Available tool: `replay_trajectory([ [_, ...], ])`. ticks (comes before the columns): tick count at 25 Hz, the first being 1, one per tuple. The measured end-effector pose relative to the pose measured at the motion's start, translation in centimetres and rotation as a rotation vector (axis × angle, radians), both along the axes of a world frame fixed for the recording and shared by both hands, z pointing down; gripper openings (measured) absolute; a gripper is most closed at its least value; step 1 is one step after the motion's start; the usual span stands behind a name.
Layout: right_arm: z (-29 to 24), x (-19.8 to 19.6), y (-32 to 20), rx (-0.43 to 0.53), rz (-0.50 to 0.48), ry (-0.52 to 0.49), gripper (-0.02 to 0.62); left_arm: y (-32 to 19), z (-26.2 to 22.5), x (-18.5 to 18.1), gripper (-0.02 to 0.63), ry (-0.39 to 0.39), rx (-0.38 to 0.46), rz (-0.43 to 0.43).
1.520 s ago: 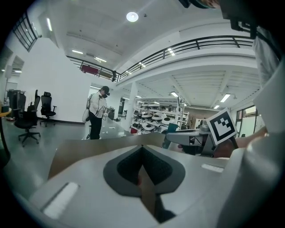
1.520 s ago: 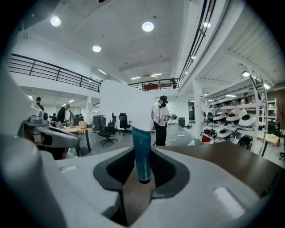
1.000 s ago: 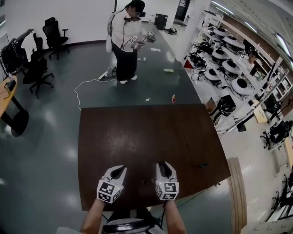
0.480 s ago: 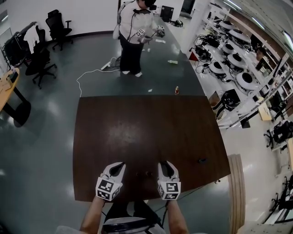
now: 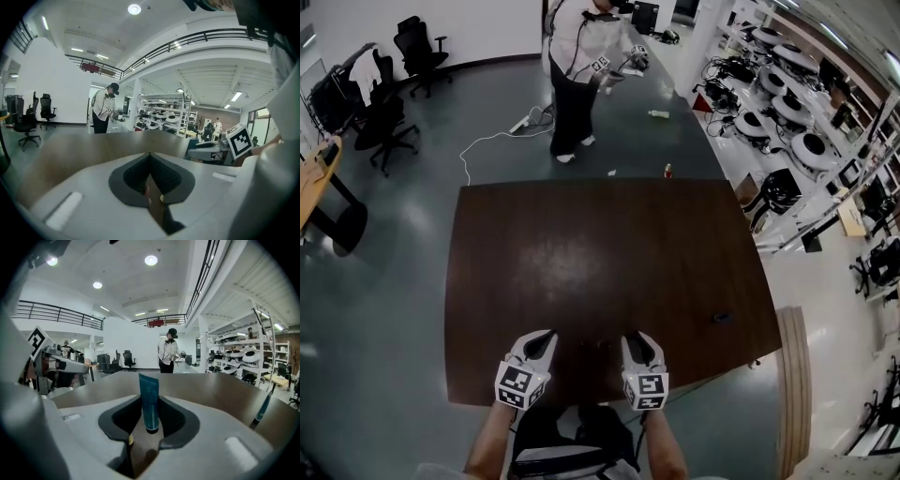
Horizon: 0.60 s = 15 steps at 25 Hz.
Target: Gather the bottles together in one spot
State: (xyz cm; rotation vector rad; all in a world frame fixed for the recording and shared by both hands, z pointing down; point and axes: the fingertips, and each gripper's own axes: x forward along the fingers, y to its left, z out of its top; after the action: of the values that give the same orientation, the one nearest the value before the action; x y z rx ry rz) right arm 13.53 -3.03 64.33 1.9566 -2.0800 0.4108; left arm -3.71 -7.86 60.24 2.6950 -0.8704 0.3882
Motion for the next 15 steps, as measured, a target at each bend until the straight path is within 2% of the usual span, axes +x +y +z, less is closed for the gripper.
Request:
replay_trajectory([
  [15, 4.9, -0.2, 1.0, -0.01, -0.024, -0.034, 0.112, 0.7, 3.5, 0.8, 0.002, -0.023, -0.004, 0.013],
])
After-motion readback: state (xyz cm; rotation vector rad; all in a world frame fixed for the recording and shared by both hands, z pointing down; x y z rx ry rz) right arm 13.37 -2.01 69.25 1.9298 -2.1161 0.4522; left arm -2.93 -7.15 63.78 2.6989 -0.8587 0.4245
